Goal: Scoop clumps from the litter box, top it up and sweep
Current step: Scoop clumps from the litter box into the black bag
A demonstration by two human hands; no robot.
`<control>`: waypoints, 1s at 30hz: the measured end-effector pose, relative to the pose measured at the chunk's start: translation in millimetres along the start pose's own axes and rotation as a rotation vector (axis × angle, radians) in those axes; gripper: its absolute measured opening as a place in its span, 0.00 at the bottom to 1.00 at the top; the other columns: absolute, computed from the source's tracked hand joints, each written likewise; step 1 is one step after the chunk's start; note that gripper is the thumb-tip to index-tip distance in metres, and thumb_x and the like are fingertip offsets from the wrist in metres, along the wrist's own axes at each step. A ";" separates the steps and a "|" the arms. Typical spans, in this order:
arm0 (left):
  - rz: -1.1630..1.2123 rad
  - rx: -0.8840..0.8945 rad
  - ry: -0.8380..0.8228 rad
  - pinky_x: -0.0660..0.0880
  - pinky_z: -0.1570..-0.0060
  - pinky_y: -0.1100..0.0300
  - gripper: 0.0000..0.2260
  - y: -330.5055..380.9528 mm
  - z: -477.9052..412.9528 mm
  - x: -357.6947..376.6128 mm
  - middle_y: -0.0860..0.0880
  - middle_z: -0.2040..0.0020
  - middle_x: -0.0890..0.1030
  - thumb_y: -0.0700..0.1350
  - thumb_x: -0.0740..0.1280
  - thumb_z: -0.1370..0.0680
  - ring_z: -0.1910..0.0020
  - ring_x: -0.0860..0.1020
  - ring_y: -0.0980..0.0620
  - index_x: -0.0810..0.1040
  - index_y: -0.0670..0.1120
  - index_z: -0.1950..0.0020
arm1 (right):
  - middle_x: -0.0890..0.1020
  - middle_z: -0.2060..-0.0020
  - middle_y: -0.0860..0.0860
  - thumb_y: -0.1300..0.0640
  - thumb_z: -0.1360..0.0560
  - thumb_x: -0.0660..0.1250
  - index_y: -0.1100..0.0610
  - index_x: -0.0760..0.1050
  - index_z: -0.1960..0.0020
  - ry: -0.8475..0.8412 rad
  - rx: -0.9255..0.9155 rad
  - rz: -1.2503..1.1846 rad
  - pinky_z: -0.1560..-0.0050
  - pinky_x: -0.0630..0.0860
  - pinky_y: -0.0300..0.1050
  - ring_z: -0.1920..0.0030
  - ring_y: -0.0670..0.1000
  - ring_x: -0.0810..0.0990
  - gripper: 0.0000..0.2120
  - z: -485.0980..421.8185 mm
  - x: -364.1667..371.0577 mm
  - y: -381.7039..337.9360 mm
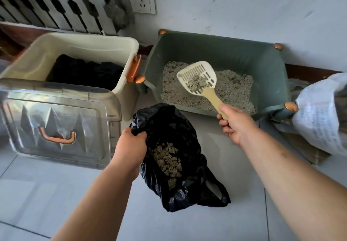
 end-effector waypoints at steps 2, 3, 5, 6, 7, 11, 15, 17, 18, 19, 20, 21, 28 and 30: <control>-0.008 0.004 0.001 0.69 0.60 0.52 0.06 -0.1 -0.7 0.5 0.42 0.60 0.73 0.38 0.61 0.20 0.61 0.72 0.46 0.73 0.36 0.46 | 0.72 0.68 0.50 0.58 0.22 0.62 0.52 0.76 0.54 0.003 0.006 0.007 0.83 0.53 0.29 0.79 0.41 0.64 0.05 2.9 -2.7 0.1; -0.011 0.003 0.005 0.69 0.59 0.52 0.06 -0.5 -1.1 0.3 0.42 0.60 0.73 0.38 0.61 0.20 0.61 0.72 0.46 0.73 0.36 0.46 | 0.72 0.69 0.50 0.58 0.22 0.62 0.52 0.76 0.54 0.004 0.012 0.025 0.83 0.53 0.29 0.79 0.41 0.64 0.05 4.3 -4.0 0.6; -0.012 0.006 0.003 0.69 0.59 0.52 0.07 -1.3 -1.9 0.5 0.42 0.60 0.74 0.38 0.61 0.20 0.60 0.73 0.46 0.74 0.36 0.46 | 0.72 0.69 0.50 0.58 0.23 0.62 0.52 0.76 0.54 0.005 0.020 0.030 0.83 0.52 0.30 0.80 0.41 0.64 0.04 6.3 -6.3 0.7; -0.015 0.012 0.003 0.70 0.58 0.52 0.06 -1.2 -2.3 0.3 0.41 0.59 0.75 0.39 0.61 0.20 0.60 0.74 0.46 0.74 0.37 0.46 | 0.73 0.68 0.50 0.58 0.23 0.62 0.52 0.76 0.54 0.007 0.022 0.019 0.83 0.52 0.30 0.80 0.41 0.64 0.04 7.3 -7.2 0.2; -0.020 0.016 0.008 0.71 0.58 0.52 0.06 -1.2 -3.0 -0.1 0.41 0.58 0.76 0.39 0.61 0.20 0.59 0.75 0.45 0.75 0.39 0.46 | 0.73 0.68 0.50 0.58 0.23 0.63 0.52 0.75 0.54 0.009 0.025 0.017 0.83 0.53 0.30 0.80 0.41 0.64 0.04 8.4 -7.8 -0.1; -0.012 -0.004 0.013 0.72 0.57 0.51 0.08 -4.5 -7.0 -2.2 0.41 0.56 0.77 0.41 0.60 0.19 0.58 0.75 0.45 0.75 0.40 0.44 | 0.73 0.68 0.51 0.58 0.23 0.63 0.52 0.77 0.48 -0.008 -0.010 0.050 0.83 0.54 0.30 0.80 0.41 0.64 0.06 17.1 -7.9 -4.8; 0.071 -0.046 0.010 0.67 0.57 0.50 0.06 -8.7 -11.3 -6.2 0.43 0.56 0.73 0.38 0.59 0.20 0.57 0.71 0.46 0.76 0.39 0.49 | 0.73 0.68 0.51 0.58 0.22 0.64 0.50 0.76 0.42 -0.082 -0.068 0.084 0.83 0.54 0.31 0.79 0.42 0.64 0.10 36.2 -8.2 -12.6; 0.108 -0.064 0.025 0.66 0.57 0.50 0.05 -10.6 -14.4 -10.5 0.44 0.55 0.73 0.38 0.60 0.20 0.56 0.70 0.46 0.75 0.41 0.51 | 0.74 0.68 0.52 0.58 0.22 0.64 0.49 0.76 0.42 -0.133 -0.081 0.152 0.82 0.54 0.31 0.79 0.42 0.64 0.10 48.0 -10.3 -13.5; 0.125 -0.075 0.032 0.66 0.58 0.50 0.04 -11.8 -16.2 -12.2 0.44 0.55 0.73 0.38 0.60 0.21 0.56 0.71 0.46 0.74 0.42 0.51 | 0.74 0.69 0.52 0.59 0.22 0.65 0.49 0.77 0.44 -0.159 -0.087 0.186 0.81 0.54 0.31 0.78 0.42 0.64 0.09 54.3 -12.3 -13.8; 0.137 -0.087 0.041 0.67 0.58 0.49 0.04 -13.8 -18.4 -14.0 0.44 0.54 0.73 0.38 0.60 0.21 0.56 0.71 0.46 0.74 0.42 0.51 | 0.74 0.70 0.52 0.59 0.23 0.65 0.49 0.78 0.46 -0.187 -0.094 0.219 0.81 0.54 0.32 0.78 0.43 0.63 0.09 60.4 -14.1 -13.4; 0.146 -0.100 0.053 0.68 0.58 0.49 0.05 -15.9 -20.5 -15.7 0.44 0.54 0.74 0.39 0.61 0.21 0.56 0.72 0.46 0.75 0.41 0.50 | 0.74 0.71 0.52 0.59 0.23 0.65 0.49 0.80 0.47 -0.216 -0.100 0.256 0.81 0.54 0.32 0.77 0.43 0.63 0.08 65.8 -15.7 -12.3; 0.154 -0.115 0.068 0.69 0.58 0.49 0.07 -18.3 -22.4 -17.4 0.43 0.54 0.75 0.39 0.61 0.22 0.56 0.73 0.45 0.75 0.39 0.48 | 0.75 0.71 0.52 0.59 0.24 0.66 0.49 0.80 0.47 -0.245 -0.106 0.297 0.80 0.54 0.33 0.77 0.44 0.63 0.08 70.6 -16.7 -10.7; 0.162 -0.110 0.101 0.79 0.53 0.43 0.18 -18.3 -24.3 -14.6 0.35 0.46 0.82 0.44 0.60 0.31 0.54 0.80 0.40 0.76 0.41 0.43 | 0.79 0.69 0.44 0.62 0.27 0.72 0.42 0.82 0.48 -0.357 -0.255 0.835 0.70 0.65 0.28 0.71 0.41 0.70 0.16 83.1 -15.7 -1.0; 0.166 -0.088 0.087 0.78 0.55 0.46 0.16 -14.9 -22.2 -12.6 0.38 0.49 0.81 0.43 0.60 0.29 0.55 0.80 0.40 0.76 0.41 0.43 | 0.80 0.67 0.42 0.62 0.28 0.72 0.41 0.82 0.48 -0.326 -0.286 0.807 0.68 0.64 0.28 0.68 0.42 0.71 0.17 83.7 -17.2 -4.5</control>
Point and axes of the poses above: each hand's wrist, its own z-axis away from the middle knuckle, its own x-axis out of the palm, y = z × x, the point moved 9 cm from there along -z, towards the middle knuckle
